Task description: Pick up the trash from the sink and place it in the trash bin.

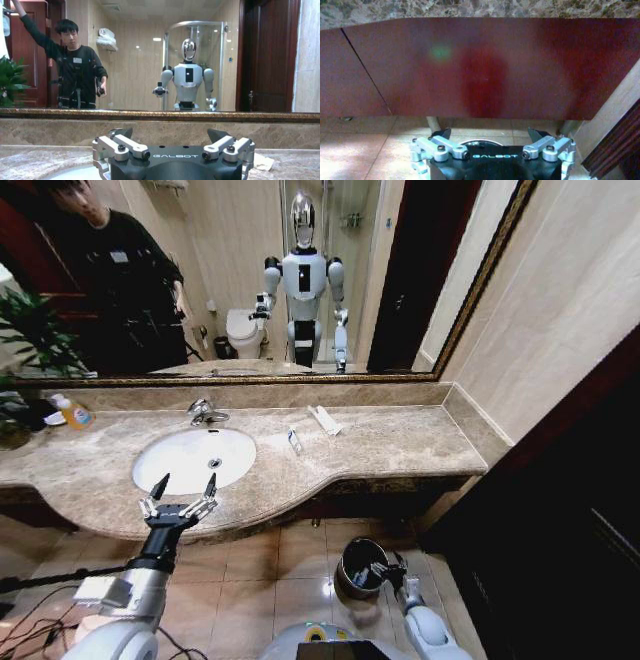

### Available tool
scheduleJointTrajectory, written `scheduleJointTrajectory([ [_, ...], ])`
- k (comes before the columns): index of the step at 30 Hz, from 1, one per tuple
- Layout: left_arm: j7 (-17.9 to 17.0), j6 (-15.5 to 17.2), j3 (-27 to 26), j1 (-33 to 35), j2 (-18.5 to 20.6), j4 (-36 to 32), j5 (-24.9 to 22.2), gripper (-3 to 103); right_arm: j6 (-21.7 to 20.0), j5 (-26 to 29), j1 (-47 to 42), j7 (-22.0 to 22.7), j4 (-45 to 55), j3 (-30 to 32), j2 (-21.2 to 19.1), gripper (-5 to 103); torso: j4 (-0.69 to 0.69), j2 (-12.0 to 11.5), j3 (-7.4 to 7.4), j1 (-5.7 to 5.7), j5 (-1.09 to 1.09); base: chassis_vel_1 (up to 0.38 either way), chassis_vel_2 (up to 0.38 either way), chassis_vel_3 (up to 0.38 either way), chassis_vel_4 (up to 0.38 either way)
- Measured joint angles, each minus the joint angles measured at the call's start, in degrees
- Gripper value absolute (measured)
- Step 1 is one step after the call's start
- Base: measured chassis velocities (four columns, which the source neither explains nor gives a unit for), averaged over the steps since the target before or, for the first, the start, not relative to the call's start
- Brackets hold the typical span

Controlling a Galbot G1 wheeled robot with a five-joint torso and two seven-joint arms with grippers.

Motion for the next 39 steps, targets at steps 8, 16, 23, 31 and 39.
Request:
scheduleJointTrajectory([
  [8, 0.0, 0.0, 0.0, 0.0, 0.0, 0.0, 0.0, 100, -0.48, 0.4, -0.3, 0.57, 0.69, -0.41, -0.25, 100, 0.0, 0.0, 0.0, 0.0, 0.0, 0.0, 0.0, 0.0, 0.0],
  [16, 0.0, 0.0, 0.0, 0.0, 0.0, 0.0, 0.0, 100, -1.45, 1.72, -1.83, 1.04, 3.99, -0.21, -1.39, 100, 0.0, 0.0, 0.0, 0.0, 0.01, 0.0, 0.0, 0.0, 0.0],
  [23, 0.0, 0.0, 0.0, 0.0, 0.0, 0.0, 0.0, 100, -2.33, -1.54, -6.12, 0.64, 13.4, 2.91, -3.24, 100, 0.0, 0.0, 0.0, 0.0, -0.01, 0.0, 0.0, 0.0, 0.0],
  [31, 0.0, 0.0, 0.0, 0.0, 0.0, 0.0, 0.0, 100, -6.48, -2.57, -13.44, 0.93, 30.55, 5.93, -3.6, 100, 0.0, 0.01, 0.0, 0.0, 0.0, 0.0, 0.0, 0.0, 0.0],
  [39, 0.0, 0.0, 0.0, 0.0, 0.0, 0.0, 0.0, 100, -12.26, -2.62, -14.94, 7.17, 47.3, 1.78, -3.92, 100, 0.0, 0.01, 0.0, 0.0, 0.0, 0.0, 0.0, 0.0, 0.0],
])
